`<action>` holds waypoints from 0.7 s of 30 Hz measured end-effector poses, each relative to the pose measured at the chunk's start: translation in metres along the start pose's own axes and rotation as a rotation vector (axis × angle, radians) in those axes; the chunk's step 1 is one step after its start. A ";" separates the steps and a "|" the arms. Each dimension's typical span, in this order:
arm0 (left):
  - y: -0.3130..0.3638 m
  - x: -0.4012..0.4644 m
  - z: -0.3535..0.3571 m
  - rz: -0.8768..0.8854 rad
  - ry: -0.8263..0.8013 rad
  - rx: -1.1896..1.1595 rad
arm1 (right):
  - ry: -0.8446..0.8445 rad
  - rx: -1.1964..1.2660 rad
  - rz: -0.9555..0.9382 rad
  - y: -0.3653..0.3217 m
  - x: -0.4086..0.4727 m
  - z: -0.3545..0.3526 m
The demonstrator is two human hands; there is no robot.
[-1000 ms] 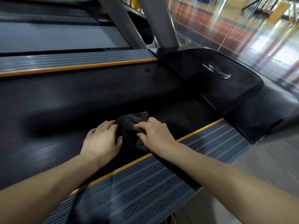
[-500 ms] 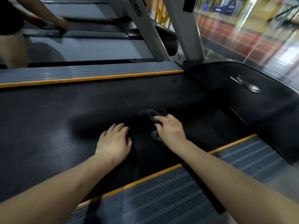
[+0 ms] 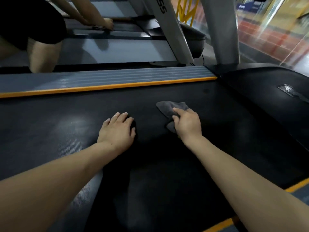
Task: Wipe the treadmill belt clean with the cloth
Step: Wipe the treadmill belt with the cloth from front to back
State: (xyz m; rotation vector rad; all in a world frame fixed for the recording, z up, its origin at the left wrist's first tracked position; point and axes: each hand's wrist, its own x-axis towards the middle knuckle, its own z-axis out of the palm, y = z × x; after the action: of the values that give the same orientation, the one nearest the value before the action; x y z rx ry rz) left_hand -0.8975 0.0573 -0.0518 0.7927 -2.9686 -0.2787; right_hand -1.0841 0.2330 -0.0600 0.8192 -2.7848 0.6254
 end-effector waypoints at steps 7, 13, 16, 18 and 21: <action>-0.033 0.043 0.001 -0.021 0.030 -0.003 | 0.033 -0.002 -0.037 -0.019 0.076 0.026; -0.056 0.068 -0.004 -0.042 0.022 0.009 | -0.128 -0.053 -0.029 -0.037 0.118 0.030; -0.077 0.069 -0.009 -0.069 0.046 -0.007 | -0.151 -0.034 0.044 -0.056 0.115 0.029; -0.096 0.064 -0.014 -0.103 0.061 -0.024 | -0.164 0.000 0.031 -0.081 0.106 0.035; -0.128 0.051 -0.022 -0.140 0.051 0.008 | -0.189 0.117 -0.121 -0.149 0.085 0.060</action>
State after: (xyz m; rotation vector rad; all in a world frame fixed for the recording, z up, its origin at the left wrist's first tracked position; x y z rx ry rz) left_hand -0.8773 -0.0808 -0.0535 0.9943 -2.8734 -0.2492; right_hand -1.0758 0.0532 -0.0390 1.1164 -2.8581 0.7299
